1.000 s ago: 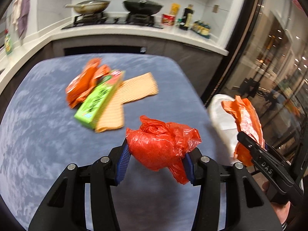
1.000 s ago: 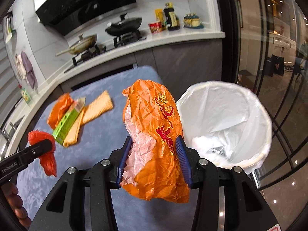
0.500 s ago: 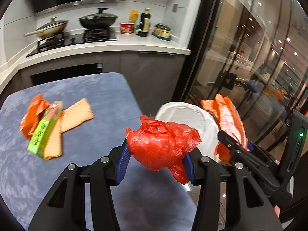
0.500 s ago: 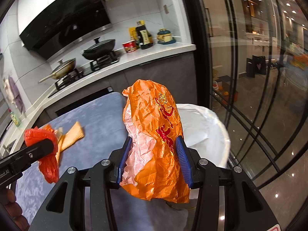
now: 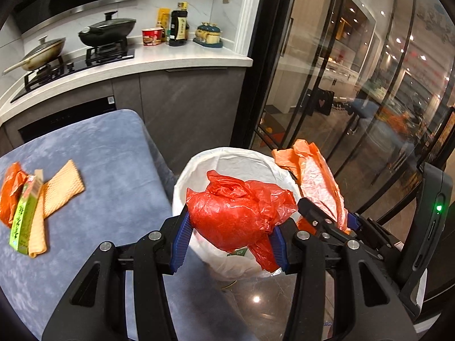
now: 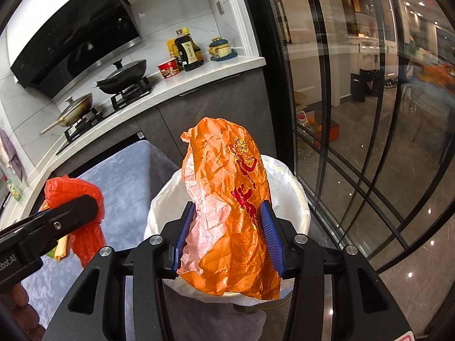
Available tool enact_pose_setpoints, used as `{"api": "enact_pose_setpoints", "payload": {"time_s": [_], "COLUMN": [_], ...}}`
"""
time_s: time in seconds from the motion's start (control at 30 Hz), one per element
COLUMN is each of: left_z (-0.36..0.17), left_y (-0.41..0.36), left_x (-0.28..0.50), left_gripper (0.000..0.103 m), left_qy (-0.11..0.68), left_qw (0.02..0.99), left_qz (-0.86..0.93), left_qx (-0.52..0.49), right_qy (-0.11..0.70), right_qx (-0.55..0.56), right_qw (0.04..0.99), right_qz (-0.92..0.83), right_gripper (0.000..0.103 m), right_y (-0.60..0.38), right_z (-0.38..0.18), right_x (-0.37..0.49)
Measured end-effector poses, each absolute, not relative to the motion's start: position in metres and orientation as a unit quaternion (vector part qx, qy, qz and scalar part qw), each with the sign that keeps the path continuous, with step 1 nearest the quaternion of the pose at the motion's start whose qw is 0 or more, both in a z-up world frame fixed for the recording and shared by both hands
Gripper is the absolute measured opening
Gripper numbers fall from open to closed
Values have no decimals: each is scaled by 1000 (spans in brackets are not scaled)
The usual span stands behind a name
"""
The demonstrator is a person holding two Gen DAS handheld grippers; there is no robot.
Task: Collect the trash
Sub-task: 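Carry the red bag and orange bag over the bin and open both tools, then return both tools from the bin toward the table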
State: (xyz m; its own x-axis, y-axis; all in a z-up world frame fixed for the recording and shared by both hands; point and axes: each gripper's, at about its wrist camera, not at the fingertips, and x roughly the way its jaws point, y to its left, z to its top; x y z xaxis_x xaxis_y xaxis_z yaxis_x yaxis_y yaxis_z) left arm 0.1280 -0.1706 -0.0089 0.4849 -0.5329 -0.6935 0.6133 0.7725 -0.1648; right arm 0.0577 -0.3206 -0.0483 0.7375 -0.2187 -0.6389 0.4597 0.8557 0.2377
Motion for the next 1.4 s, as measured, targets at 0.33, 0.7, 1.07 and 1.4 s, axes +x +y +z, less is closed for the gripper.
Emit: {"api": "enact_pose_setpoints", "payload": {"time_s": [0.33, 0.7, 1.07, 1.4], "left_z": [-21, -19, -16, -7], "left_y": [-198, -208, -201, -177], "left_x": [138, 145, 151, 153], "left_gripper": [48, 64, 66, 66], "left_qy": [400, 400, 398, 385], "left_qw": [851, 855, 857, 868], "left_qz": [-333, -325, -323, -313], "left_qx": [63, 56, 45, 35], "right_qy": [326, 315, 305, 300], "right_qx": [209, 214, 214, 204], "right_qw": [903, 904, 906, 912], "right_qz": [-186, -196, -198, -193], "right_gripper": [48, 62, 62, 63], "right_y": [-339, -347, -348, -331], "right_z": [-65, -65, -57, -47], "right_x": [72, 77, 76, 74]}}
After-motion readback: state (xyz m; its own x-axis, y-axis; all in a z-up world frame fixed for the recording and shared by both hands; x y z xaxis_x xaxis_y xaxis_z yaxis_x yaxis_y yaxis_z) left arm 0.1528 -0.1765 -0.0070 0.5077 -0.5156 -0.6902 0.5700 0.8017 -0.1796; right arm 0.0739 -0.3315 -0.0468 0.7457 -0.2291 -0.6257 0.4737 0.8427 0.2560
